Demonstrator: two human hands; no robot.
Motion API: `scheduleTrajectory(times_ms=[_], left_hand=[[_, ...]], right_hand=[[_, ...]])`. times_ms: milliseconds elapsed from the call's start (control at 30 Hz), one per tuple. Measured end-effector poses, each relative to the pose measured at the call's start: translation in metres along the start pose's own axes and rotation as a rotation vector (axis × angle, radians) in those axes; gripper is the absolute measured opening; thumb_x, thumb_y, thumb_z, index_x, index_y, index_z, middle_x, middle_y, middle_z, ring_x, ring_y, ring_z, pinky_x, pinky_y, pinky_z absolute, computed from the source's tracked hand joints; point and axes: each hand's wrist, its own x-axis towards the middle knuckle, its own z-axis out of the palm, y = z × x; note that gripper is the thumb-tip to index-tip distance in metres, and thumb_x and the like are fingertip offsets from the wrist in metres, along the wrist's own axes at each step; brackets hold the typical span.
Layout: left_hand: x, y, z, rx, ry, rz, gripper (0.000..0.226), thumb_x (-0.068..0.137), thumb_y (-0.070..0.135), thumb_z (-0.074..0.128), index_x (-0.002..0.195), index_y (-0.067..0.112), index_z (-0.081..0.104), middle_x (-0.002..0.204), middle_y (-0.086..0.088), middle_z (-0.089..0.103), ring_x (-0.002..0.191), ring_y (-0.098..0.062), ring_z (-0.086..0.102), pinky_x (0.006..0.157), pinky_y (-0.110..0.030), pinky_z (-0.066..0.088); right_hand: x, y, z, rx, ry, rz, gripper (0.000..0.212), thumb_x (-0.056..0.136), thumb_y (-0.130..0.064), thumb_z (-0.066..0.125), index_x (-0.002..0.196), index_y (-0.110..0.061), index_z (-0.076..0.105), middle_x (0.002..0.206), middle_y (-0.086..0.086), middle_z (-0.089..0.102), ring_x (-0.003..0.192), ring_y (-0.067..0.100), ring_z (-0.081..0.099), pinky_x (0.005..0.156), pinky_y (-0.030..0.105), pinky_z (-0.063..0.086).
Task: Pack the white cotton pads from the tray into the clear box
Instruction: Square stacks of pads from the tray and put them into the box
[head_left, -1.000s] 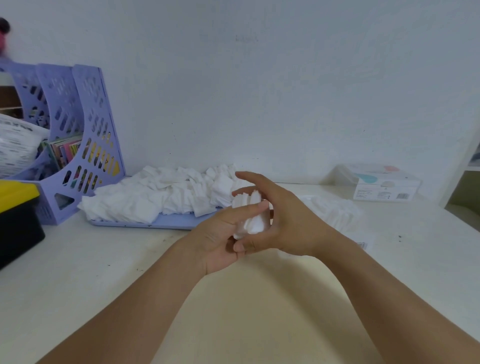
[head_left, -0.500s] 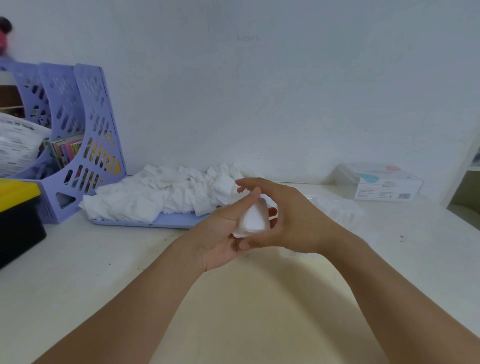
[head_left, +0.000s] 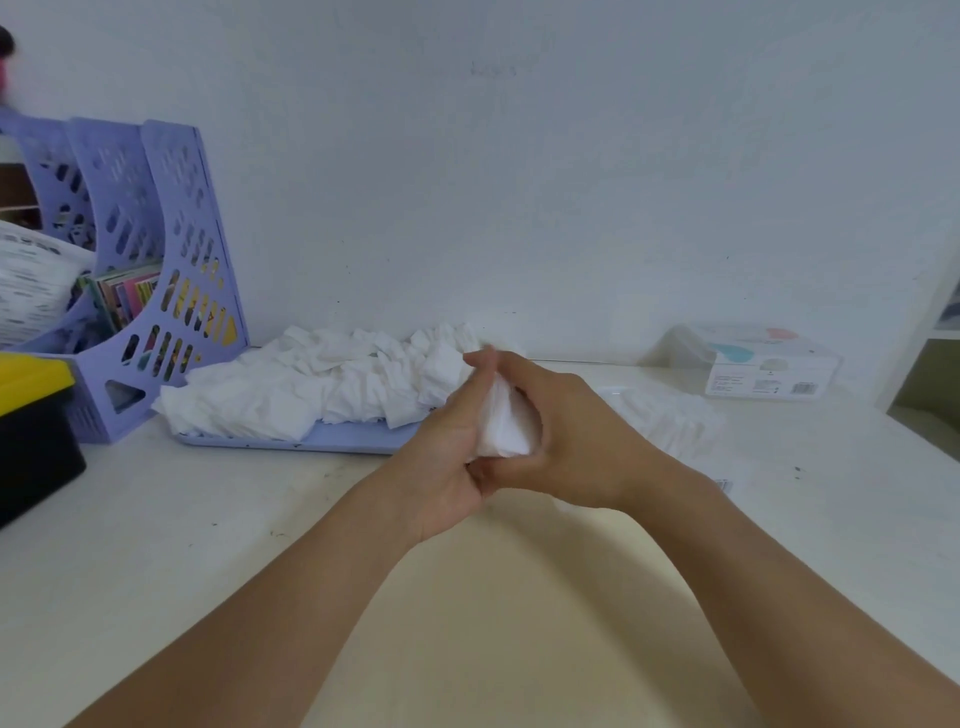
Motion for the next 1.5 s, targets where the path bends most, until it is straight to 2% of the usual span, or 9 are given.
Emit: scheduleTrajectory(times_ms=[100, 267, 433, 533, 733, 1000, 1200, 1367, 1500], left_hand=[[0.004, -0.003, -0.008, 0.057, -0.054, 0.024, 0.09, 0.068, 0.01, 0.077, 0.15, 0.022, 0.041, 0.132, -0.01, 0.064, 0.099, -0.023, 0.072, 0.062, -0.031, 0.058], [0.008, -0.008, -0.006, 0.177, -0.081, 0.165, 0.1, 0.082, -0.026, 0.046, 0.151, 0.042, 0.023, 0.122, -0.014, 0.065, 0.079, -0.032, 0.074, 0.063, -0.038, 0.06], [0.01, -0.012, -0.005, 0.239, -0.073, 0.271, 0.102, 0.081, -0.021, 0.047, 0.152, 0.045, 0.017, 0.12, -0.006, 0.064, 0.085, -0.021, 0.076, 0.07, -0.04, 0.062], [0.014, -0.013, -0.005, 0.214, -0.042, 0.361, 0.092, 0.078, -0.01, 0.062, 0.149, 0.036, 0.027, 0.124, -0.006, 0.063, 0.094, -0.022, 0.074, 0.074, -0.038, 0.061], [0.02, -0.029, -0.016, 1.279, 0.072, 0.865, 0.057, 0.077, 0.05, 0.077, 0.128, 0.04, 0.054, 0.108, 0.021, 0.046, 0.084, -0.008, 0.055, 0.071, -0.019, 0.048], [0.031, -0.037, -0.022, 1.422, -0.074, 0.794, 0.02, 0.089, 0.051, 0.067, 0.1, 0.035, 0.066, 0.086, 0.017, 0.05, 0.08, -0.008, 0.054, 0.07, -0.025, 0.049], [0.032, -0.038, -0.02, 1.415, -0.114, 0.804, 0.014, 0.093, 0.041, 0.068, 0.096, 0.027, 0.066, 0.087, 0.01, 0.058, 0.083, -0.01, 0.058, 0.073, -0.031, 0.052], [0.033, -0.039, -0.021, 1.393, -0.118, 0.8, 0.015, 0.093, 0.038, 0.068, 0.096, 0.024, 0.067, 0.088, 0.007, 0.058, 0.083, -0.011, 0.059, 0.074, -0.034, 0.053], [0.034, -0.039, -0.022, 1.387, -0.125, 0.801, 0.011, 0.094, 0.037, 0.069, 0.094, 0.026, 0.065, 0.088, 0.007, 0.058, 0.082, -0.012, 0.059, 0.074, -0.033, 0.052]], right_hand=[[-0.002, 0.005, -0.008, 0.074, -0.104, 0.068, 0.098, 0.074, -0.035, 0.089, 0.154, -0.038, 0.032, 0.131, -0.014, 0.062, 0.121, 0.003, 0.057, 0.101, 0.028, 0.051], [-0.003, 0.0, -0.032, 0.436, -0.099, 0.203, 0.046, 0.103, -0.028, 0.049, 0.149, -0.029, 0.045, 0.125, -0.012, 0.069, 0.116, 0.002, 0.063, 0.101, 0.024, 0.047], [-0.004, -0.001, -0.021, 0.345, -0.112, 0.155, 0.05, 0.096, -0.005, 0.064, 0.143, -0.02, 0.054, 0.098, -0.01, 0.066, 0.088, 0.003, 0.067, 0.075, 0.027, 0.058], [0.001, 0.005, -0.032, 0.424, 0.141, 0.127, 0.041, 0.092, -0.003, 0.07, 0.129, -0.018, 0.064, 0.091, -0.002, 0.064, 0.079, 0.012, 0.066, 0.072, 0.032, 0.057], [0.002, 0.033, -0.056, 0.18, 0.692, 0.445, 0.024, 0.079, -0.019, 0.079, 0.082, -0.011, 0.056, 0.082, 0.014, 0.07, 0.073, 0.03, 0.073, 0.069, 0.053, 0.061], [0.005, 0.051, -0.042, -0.155, 0.409, 0.55, 0.033, 0.069, -0.025, 0.087, 0.06, -0.016, 0.056, 0.059, 0.001, 0.063, 0.06, 0.025, 0.067, 0.058, 0.038, 0.058], [0.008, 0.055, -0.029, -0.527, 0.297, 0.616, 0.025, 0.073, -0.031, 0.081, 0.079, -0.014, 0.063, 0.077, 0.002, 0.064, 0.069, 0.023, 0.064, 0.057, 0.027, 0.046], [0.01, 0.045, -0.031, -0.494, 0.213, 0.394, 0.023, 0.071, -0.031, 0.082, 0.073, -0.026, 0.06, 0.069, -0.01, 0.053, 0.061, 0.007, 0.05, 0.052, 0.025, 0.032], [0.012, 0.038, -0.03, -0.468, -0.055, 0.351, 0.003, 0.079, -0.031, 0.078, 0.079, -0.028, 0.079, 0.08, -0.009, 0.071, 0.078, 0.011, 0.064, 0.066, 0.032, 0.054]])
